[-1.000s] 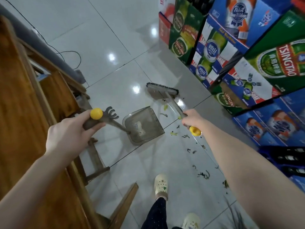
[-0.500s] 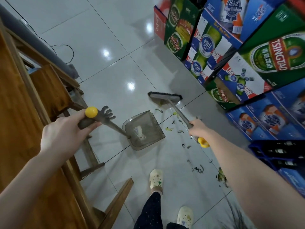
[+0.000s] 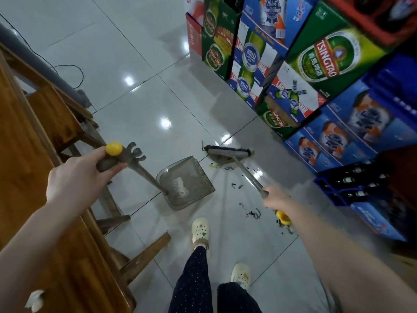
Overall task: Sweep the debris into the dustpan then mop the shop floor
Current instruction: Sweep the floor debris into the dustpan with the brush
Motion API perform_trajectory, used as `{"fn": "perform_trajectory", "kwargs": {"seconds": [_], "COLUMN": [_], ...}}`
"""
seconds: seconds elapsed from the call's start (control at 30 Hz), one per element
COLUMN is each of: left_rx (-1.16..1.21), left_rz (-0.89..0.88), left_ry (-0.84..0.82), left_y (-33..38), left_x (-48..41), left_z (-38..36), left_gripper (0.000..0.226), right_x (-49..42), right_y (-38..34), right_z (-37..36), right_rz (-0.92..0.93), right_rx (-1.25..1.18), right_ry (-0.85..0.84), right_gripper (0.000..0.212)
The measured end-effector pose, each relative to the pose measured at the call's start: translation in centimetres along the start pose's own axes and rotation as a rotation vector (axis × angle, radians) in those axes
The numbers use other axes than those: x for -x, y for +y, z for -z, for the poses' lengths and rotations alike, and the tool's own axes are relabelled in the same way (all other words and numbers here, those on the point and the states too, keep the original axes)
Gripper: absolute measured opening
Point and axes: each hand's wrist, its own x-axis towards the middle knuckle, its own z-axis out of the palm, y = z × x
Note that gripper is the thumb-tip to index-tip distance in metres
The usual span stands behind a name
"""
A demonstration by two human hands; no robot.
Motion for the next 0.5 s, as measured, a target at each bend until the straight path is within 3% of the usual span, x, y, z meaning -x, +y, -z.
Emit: {"fn": "perform_trajectory", "kwargs": {"seconds": [0.07,0.23,0.5], "left_rx": [-0.020,-0.038,-0.014], "left_rz": [-0.013,-0.027,-0.011], "left_ry": [-0.003,-0.014,-0.027], "left_y": [0.4,1.3,1.7], "left_x": [0.8,1.9,1.2], "left_z": [-0.1,-0.2,-0.1], "left_gripper": [0.044,0.053,0.047], "right_x": [1.3,3.3,2.9], "right_y": [1.5,3.6,-0.1], "right_z": [-0.8,-0.9,1.3], "right_rz": [0.005,0.038,0.144], "right_rx": [-0.023,-0.045,-0.011], "right_ry": [-0.004,0.006,0.056], "right_gripper": [0.053,0.026,0.036]}}
